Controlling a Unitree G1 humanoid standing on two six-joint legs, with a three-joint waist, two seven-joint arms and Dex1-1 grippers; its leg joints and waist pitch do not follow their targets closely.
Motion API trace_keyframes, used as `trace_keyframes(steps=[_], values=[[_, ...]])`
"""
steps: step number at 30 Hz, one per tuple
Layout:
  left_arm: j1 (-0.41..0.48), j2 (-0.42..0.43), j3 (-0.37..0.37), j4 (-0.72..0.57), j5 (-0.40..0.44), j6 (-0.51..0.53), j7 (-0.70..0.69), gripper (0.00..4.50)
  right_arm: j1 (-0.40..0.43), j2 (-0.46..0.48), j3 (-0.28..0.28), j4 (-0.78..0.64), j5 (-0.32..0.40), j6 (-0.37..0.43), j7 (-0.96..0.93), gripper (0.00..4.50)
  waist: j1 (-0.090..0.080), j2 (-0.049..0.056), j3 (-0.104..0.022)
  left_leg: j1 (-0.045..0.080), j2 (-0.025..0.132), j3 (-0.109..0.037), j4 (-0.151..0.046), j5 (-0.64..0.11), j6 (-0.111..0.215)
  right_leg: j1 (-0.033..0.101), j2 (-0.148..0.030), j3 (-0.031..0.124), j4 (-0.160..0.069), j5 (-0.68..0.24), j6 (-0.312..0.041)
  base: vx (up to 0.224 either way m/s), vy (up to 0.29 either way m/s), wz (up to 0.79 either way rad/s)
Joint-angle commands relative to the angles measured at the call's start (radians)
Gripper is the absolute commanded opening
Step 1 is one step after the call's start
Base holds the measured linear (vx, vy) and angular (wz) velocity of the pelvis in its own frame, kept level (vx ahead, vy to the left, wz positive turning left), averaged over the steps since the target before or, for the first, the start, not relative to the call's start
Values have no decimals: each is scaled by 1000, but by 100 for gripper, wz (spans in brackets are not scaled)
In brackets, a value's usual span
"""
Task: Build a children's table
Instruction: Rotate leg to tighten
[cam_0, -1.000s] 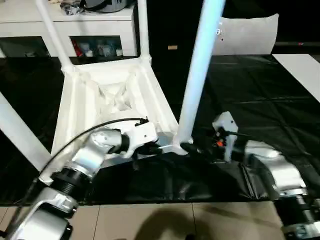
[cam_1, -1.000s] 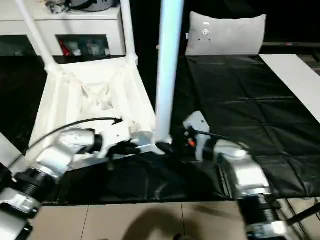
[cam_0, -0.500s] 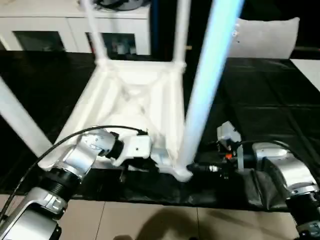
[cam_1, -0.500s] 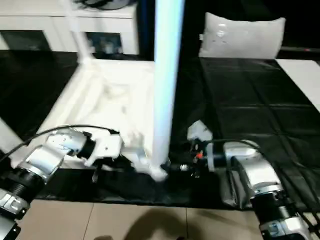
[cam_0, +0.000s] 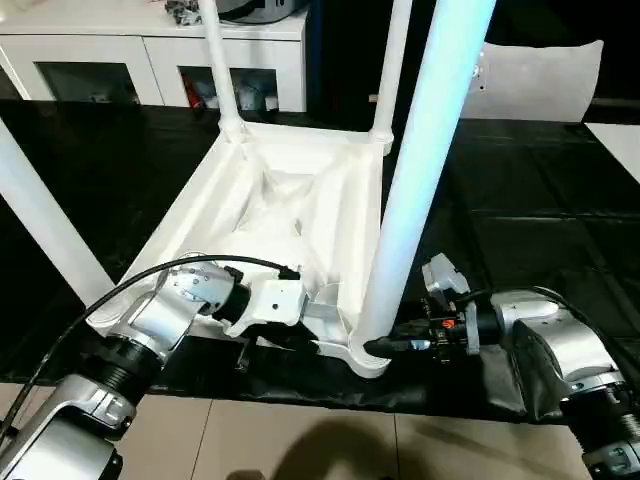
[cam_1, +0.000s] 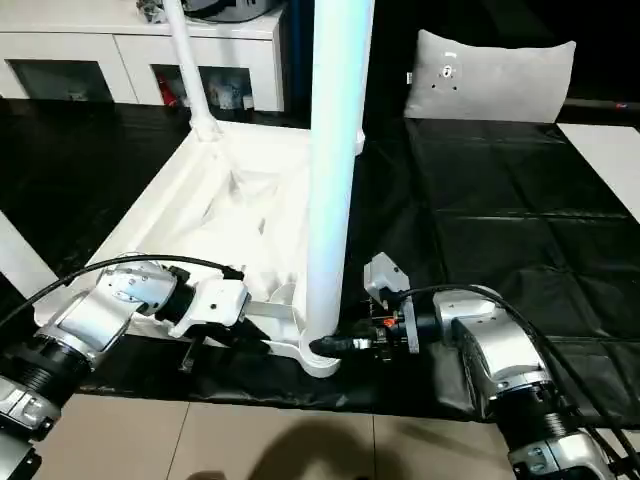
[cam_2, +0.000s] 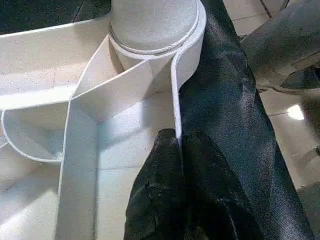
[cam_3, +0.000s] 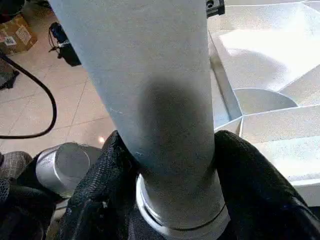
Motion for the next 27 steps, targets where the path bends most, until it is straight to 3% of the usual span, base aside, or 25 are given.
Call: trace_keyframes(steps=[1,5,6,8,10,11,12,13,14,15,16,17,18,19,20,21,22,23,24,25,26,27], values=[[16,-1,-44,-24,8,-3,-40,0,-15,11,11,-19,26,27,6,208,-5,-10,-66,-22,0,31,-73,-118,63,73,-34,51,-59,-375,-121,0,0,0],[22,-35,-8,-33,2,124,44,0,-1,76,-12,-28,-5,64,-159,204,-10,-9,-62,-21,-1,32,-75,-135,45,73,-35,50,-63,-416,-108,0,0,0],[22,-49,3,-34,-1,155,72,0,-1,99,-19,-23,-22,62,-219,204,-9,-8,-59,-20,-5,32,-76,-146,41,71,-35,47,-70,-443,-98,0,0,0],[21,-68,19,-35,-2,191,113,0,-10,132,-31,-8,-50,68,-310,204,-24,-9,-54,-17,-13,31,-77,-193,23,70,-31,39,-81,-529,-59,0,0,0],[14,-133,64,-34,-4,262,247,0,-70,255,-97,80,-132,114,-650,202,-54,-9,-47,-17,-27,29,-69,-241,3,62,-26,16,-106,-641,4,-29,1,-4],[13,-137,67,-34,-4,265,256,0,-75,263,-102,86,-136,117,-671,201,-67,-9,-44,-15,-30,27,-63,-265,-3,59,-24,1,-116,-678,26,-58,2,-9],[7,-167,86,-37,-15,290,300,0,-101,309,-129,127,-156,108,-789,200,-97,-2,-44,-19,-30,16,-56,-324,-2,68,-19,-35,-138,-724,81,-69,19,-19],[3,-180,93,-37,-20,295,317,0,-110,326,-136,145,-159,94,-822,200,-125,20,-47,-16,-11,3,-61,-391,16,85,-23,-60,-148,-685,88,-58,47,-22],[2,-184,95,-37,-21,297,323,0,-113,331,-138,150,-159,90,-831,200,-135,29,-48,-29,14,-12,-78,-438,26,109,-27,-60,-129,-620,78,-75,1,-29],[-8,-213,107,-35,-23,313,364,0,-128,360,-137,184,-165,65,-871,200,-131,34,-47,-40,91,-49,-143,-580,48,130,-46,31,7,-279,-27,0,0,0],[-8,-213,107,-35,-23,313,364,0,-128,360,-137,184,-165,65,-871,200,-129,27,-38,-22,74,-37,-141,-617,34,109,-43,36,-14,-289,-51,0,0,0],[-13,-227,110,-30,-19,315,385,0,-136,373,-133,199,-174,47,-892,200,-134,8,-32,4,30,-12,-113,-613,25,81,-35,22,-74,-423,-41,0,0,0],[-20,-244,113,-22,-6,321,416,0,-139,395,-135,204,-156,36,-879,200,-150,-37,-14,77,-81,48,36,-402,44,-24,-15,-102,-225,-929,137,0,0,0],[-21,-246,113,-21,-4,321,419,0,-140,397,-135,204,-154,35,-877,252,-165,-19,-31,48,-75,42,32,-385,62,16,-9,-130,-222,-911,189,0,0,0],[-21,-248,110,-19,11,322,429,0,-137,405,-137,197,-159,29,-881,265,-170,15,-50,-24,-6,2,-16,-378,70,122,-32,-127,-162,-722,215,0,0,0],[-20,-243,105,-12,29,313,436,0,-127,405,-137,179,-159,27,-869,265,-106,49,-45,-56,104,-58,-123,-543,65,146,-51,24,64,-275,29,105,62,-24],[-20,-243,105,-12,29,313,436,0,-127,405,-137,179,-159,27,-869,272,-112,50,-38,-12,103,-41,-148,-592,67,104,-41,40,49,-173,-21,100,31,2],[-17,-235,101,-8,48,305,444,0,-118,403,-137,168,-170,13,-882,286,-119,18,-27,15,66,-26,-130,-621,56,76,-36,56,30,-210,-42,100,31,2],[-15,-231,100,-6,56,302,450,0,-114,400,-135,167,-176,3,-891,309,-96,-35,-14,67,-58,28,-18,-460,2,3,-37,-1,-136,-802,67,22,-35,19],[-13,-219,101,-2,65,288,455,0,-104,385,-129,165,-187,-15,-899,309,-89,-46,-28,53,-77,42,10,-302,40,4,-57,16,-141,-977,115,57,2,2],[-14,-201,99,5,70,264,448,0,-88,373,-141,147,-168,-8,-881,319,-63,-40,-49,-19,-52,20,-40,-165,49,75,-59,39,-94,-813,107,57,2,2],[-15,-188,98,10,73,247,443,0,-76,365,-151,133,-153,-2,-866,331,-52,-27,-59,-21,-40,16,-60,-97,48,79,-55,48,-83,-691,81,107,-7,-8]])
